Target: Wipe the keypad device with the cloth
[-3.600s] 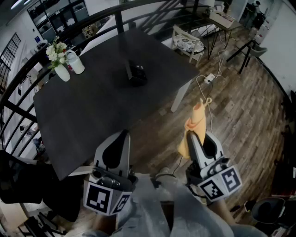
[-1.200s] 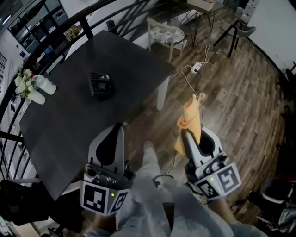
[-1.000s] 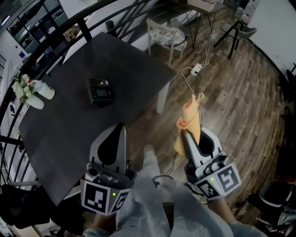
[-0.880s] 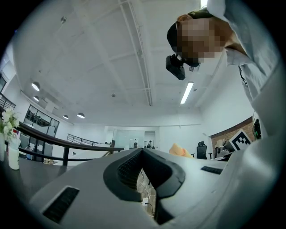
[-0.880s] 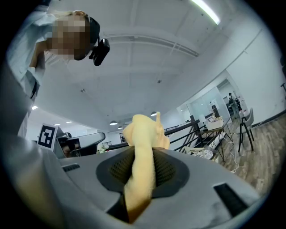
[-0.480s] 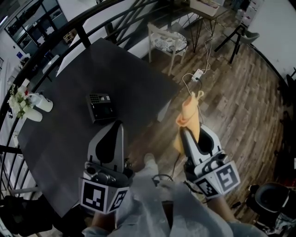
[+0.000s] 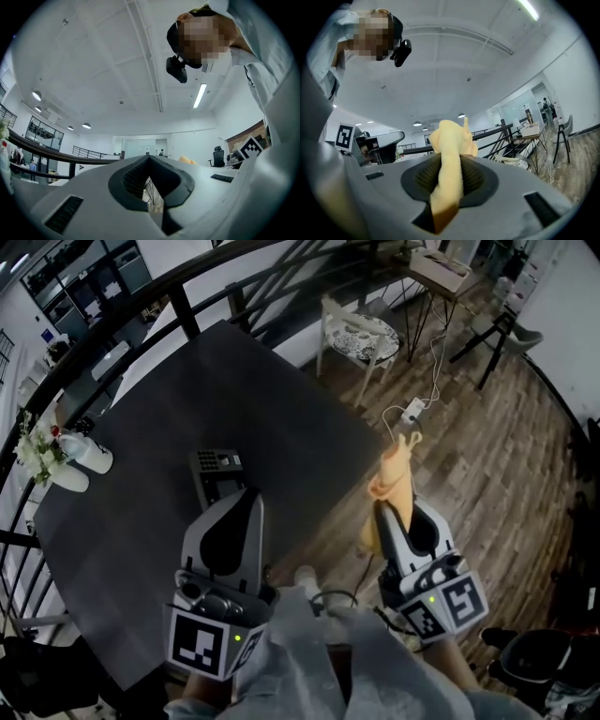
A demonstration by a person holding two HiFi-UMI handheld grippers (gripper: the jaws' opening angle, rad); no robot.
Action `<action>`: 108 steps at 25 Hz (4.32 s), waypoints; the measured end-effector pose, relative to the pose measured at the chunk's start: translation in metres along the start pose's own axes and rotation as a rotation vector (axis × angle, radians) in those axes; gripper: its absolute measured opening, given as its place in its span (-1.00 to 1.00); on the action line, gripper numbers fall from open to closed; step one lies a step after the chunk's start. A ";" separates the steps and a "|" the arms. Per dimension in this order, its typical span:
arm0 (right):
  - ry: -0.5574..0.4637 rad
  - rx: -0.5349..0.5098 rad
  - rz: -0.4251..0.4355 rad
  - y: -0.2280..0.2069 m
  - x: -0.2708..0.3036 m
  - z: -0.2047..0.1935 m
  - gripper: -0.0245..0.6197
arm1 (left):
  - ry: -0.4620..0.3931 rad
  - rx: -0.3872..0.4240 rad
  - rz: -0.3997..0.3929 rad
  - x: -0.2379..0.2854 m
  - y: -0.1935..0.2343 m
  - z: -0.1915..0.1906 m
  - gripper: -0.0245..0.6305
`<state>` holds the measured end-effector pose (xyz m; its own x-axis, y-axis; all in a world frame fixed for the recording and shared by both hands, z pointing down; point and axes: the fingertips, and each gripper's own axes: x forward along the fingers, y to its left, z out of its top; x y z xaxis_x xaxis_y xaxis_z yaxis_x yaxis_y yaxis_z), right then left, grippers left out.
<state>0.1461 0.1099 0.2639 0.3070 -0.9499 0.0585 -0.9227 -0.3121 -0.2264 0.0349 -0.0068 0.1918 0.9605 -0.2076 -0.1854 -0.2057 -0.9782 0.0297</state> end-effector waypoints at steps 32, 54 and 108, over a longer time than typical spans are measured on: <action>0.126 -0.077 0.409 0.029 0.138 -0.016 -0.61 | 0.021 0.022 0.466 -0.019 0.099 -0.010 -0.92; 0.359 -0.191 0.895 0.065 0.225 -0.087 -0.61 | 0.033 0.038 0.896 -0.048 0.107 -0.025 -0.91; 0.459 -0.388 1.234 0.185 0.229 -0.221 -0.61 | 0.075 -0.003 1.029 -0.106 0.116 -0.051 -0.91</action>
<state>-0.0055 -0.1691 0.4505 -0.7872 -0.5079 0.3498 -0.5668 0.8193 -0.0859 -0.0810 -0.0986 0.2646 0.3291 -0.9443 -0.0077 -0.9344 -0.3268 0.1417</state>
